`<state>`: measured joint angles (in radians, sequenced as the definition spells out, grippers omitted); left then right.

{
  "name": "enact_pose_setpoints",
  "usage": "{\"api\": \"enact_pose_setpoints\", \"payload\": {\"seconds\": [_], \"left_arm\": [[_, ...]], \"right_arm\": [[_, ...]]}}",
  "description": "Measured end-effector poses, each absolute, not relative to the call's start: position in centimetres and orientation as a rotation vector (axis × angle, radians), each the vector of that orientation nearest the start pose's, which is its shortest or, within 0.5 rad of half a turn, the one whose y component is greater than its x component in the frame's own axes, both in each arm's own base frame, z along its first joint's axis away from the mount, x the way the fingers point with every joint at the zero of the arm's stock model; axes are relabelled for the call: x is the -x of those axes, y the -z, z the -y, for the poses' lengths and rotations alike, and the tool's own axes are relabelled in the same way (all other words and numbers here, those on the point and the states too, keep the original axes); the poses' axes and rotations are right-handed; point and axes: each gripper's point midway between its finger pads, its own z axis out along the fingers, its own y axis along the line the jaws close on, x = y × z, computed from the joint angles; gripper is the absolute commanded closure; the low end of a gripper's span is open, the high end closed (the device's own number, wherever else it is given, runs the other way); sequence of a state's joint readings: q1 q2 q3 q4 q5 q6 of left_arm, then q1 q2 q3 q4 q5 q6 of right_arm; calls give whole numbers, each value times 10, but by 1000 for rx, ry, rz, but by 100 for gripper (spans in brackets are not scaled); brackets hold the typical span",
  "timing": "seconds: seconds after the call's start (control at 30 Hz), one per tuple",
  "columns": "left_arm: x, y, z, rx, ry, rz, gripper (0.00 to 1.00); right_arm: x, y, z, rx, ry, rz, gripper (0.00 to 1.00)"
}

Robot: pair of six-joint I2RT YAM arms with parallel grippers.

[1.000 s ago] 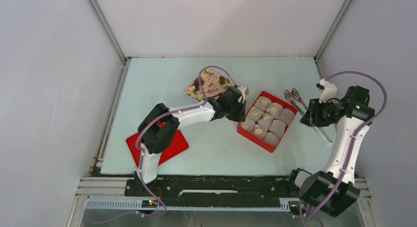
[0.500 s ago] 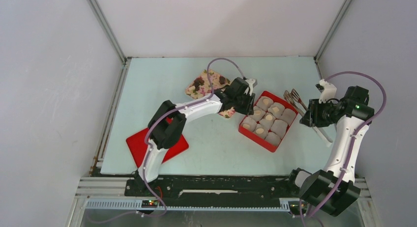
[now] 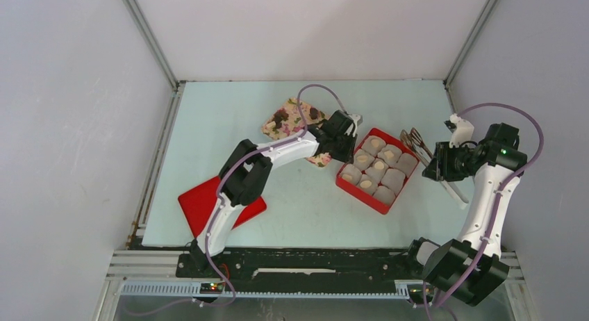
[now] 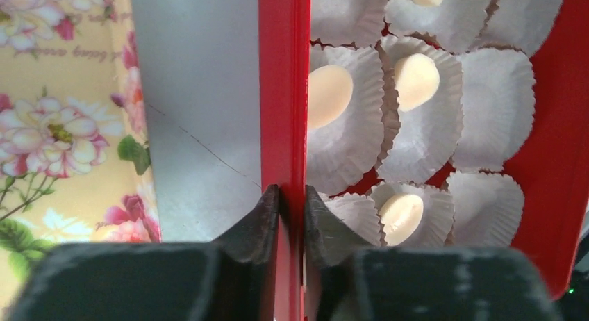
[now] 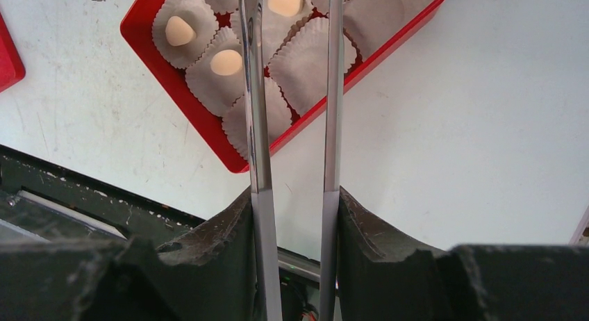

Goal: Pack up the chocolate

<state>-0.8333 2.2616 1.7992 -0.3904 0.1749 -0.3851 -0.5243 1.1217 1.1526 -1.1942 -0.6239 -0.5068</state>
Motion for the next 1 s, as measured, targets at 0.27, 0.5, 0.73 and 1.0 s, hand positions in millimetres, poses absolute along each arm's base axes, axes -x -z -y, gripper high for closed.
{"api": "enact_pose_setpoints", "payload": {"seconds": [0.27,0.5,0.73,1.0], "left_arm": [[-358,-50,440,-481,701,-2519,100],[-365,-51,436,-355,665,-2533,100],[-370,-52,428,-256,589,-2537,90],[-366,-56,428,-212,601,-2555,70]], "right_arm": [[-222,-193,29,138,-447,-2464,70],[-223,-189,29,132,-465,-2480,69],[-224,-185,28,136,-474,-2485,69],[-226,-183,28,144,-472,-2488,69]]}}
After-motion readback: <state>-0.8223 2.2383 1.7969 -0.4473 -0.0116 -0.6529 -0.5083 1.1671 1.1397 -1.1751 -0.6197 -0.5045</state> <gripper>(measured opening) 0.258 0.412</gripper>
